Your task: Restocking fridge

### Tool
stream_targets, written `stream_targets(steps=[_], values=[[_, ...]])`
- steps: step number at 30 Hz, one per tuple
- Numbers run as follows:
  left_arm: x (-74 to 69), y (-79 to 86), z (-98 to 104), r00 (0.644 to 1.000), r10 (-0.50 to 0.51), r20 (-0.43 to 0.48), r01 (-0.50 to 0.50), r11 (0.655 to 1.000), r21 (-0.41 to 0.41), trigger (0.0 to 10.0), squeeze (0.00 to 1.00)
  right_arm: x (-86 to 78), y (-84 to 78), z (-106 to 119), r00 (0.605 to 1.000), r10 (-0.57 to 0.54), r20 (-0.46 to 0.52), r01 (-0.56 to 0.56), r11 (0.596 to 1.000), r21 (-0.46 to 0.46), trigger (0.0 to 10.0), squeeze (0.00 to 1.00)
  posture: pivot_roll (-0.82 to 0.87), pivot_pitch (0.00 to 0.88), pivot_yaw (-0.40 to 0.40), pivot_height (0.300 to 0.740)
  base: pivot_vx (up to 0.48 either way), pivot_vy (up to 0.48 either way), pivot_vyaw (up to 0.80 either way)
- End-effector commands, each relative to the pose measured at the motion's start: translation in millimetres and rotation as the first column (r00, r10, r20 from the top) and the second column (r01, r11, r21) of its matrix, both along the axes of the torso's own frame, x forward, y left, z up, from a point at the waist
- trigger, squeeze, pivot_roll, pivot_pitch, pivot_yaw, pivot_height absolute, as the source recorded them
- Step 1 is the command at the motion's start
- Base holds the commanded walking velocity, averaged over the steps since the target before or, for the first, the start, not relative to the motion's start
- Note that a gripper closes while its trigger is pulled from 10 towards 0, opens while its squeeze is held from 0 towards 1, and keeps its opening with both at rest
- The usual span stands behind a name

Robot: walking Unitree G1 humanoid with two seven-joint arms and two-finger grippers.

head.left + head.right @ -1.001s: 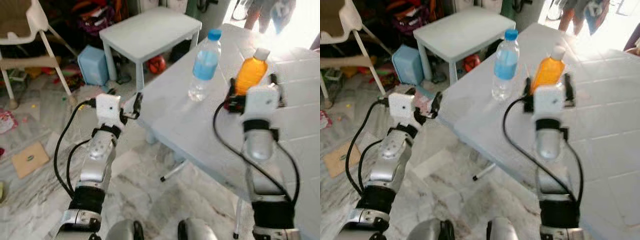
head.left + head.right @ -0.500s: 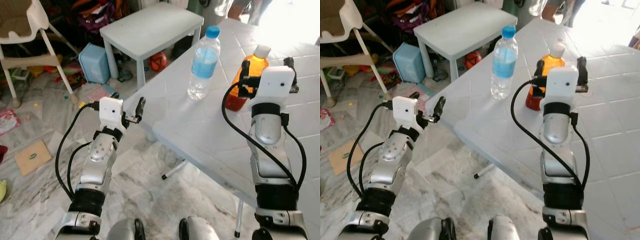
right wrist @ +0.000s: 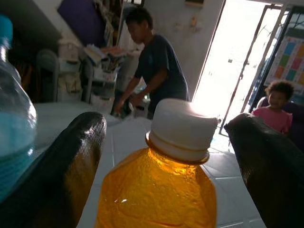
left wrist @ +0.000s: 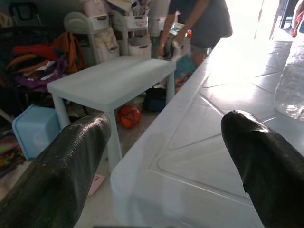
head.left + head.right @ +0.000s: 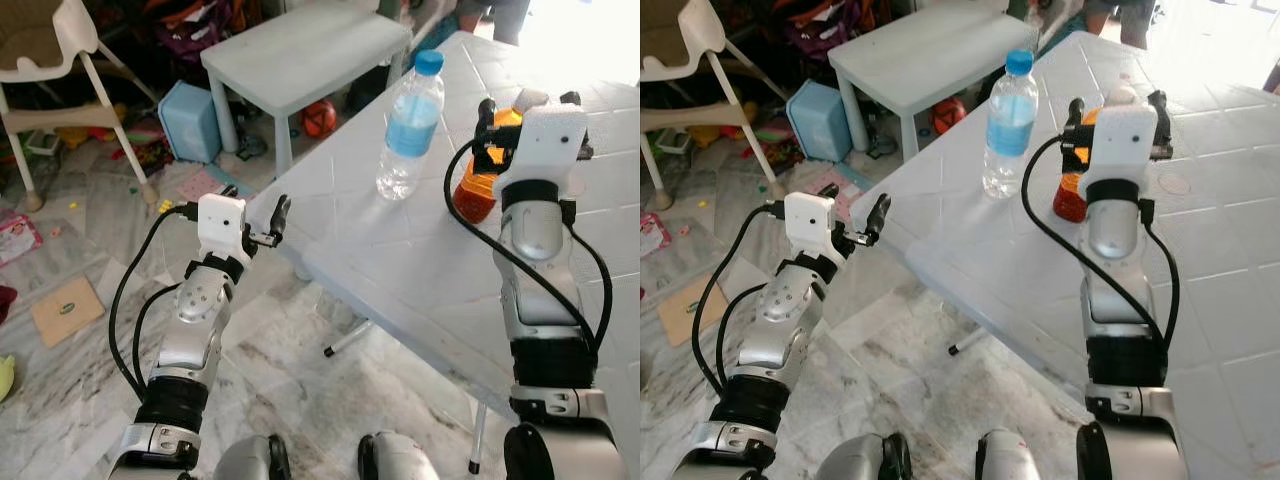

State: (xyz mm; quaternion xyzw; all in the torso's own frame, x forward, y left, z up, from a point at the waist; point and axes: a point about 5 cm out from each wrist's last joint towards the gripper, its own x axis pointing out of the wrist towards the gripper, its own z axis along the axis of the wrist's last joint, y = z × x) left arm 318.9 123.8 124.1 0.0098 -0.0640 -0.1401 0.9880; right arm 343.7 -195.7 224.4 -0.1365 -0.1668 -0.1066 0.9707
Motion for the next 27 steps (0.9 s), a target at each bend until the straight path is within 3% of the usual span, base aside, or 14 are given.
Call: stream_targets(steps=[1,2,3,15,21,22,27], values=[[0.9,1.6,1.4,1.0,0.002,0.0,-0.002,1.0,0.011,10.0,0.0,2.6,-0.7,3.1,1.0,0.002,-0.006,-0.002,1.0,-0.002,9.0,0.0,-0.1,0.111,0.068,0.74,0.0,0.0,0.0],[1.1,1.5,1.4,1.0,0.002,0.0,-0.002,1.0,0.012,10.0,0.0,4.1,-0.8,5.5,1.0,0.003,-0.005,-0.003,1.0,0.006,3.3,0.0,-0.1,0.109,0.067,0.74,0.0,0.0,0.0],[1.4,1.6,1.5,1.0,0.001,0.0,-0.001,1.0,0.013,10.0,0.0,5.8,-0.6,7.4,1.0,0.003,-0.011,-0.002,1.0,0.011,0.0,0.0,-0.1,0.109,0.068,0.74,0.0,0.0,0.0],[3.1,0.3,1.7,1.0,-0.006,-0.004,0.006,1.0,0.021,10.0,0.0,4.9,5.1,12.6,1.0,0.012,-0.012,-0.012,0.999,0.035,0.2,0.0,-0.11,0.105,0.077,0.74,0.0,0.0,0.0],[3.9,-1.7,1.1,1.0,-0.014,-0.01,0.015,1.0,0.023,10.0,0.0,2.4,0.1,10.2,0.999,-0.027,-0.044,0.028,0.999,0.027,0.4,0.0,-0.11,0.104,0.078,0.74,0.0,0.0,0.0],[3.7,-1.9,0.5,1.0,-0.017,-0.014,0.018,1.0,0.024,10.0,0.0,1.6,-0.7,10.1,0.998,-0.032,-0.046,0.034,0.999,0.026,0.8,0.0,-0.11,0.105,0.077,0.74,0.0,0.0,0.0],[2.4,-1.9,-1.8,1.0,-0.017,-0.023,0.018,1.0,0.025,10.0,0.0,-1.0,-1.4,6.2,0.997,-0.04,-0.064,0.042,0.999,0.031,0.8,0.0,-0.11,0.104,0.073,0.74,0.0,0.0,0.0]])
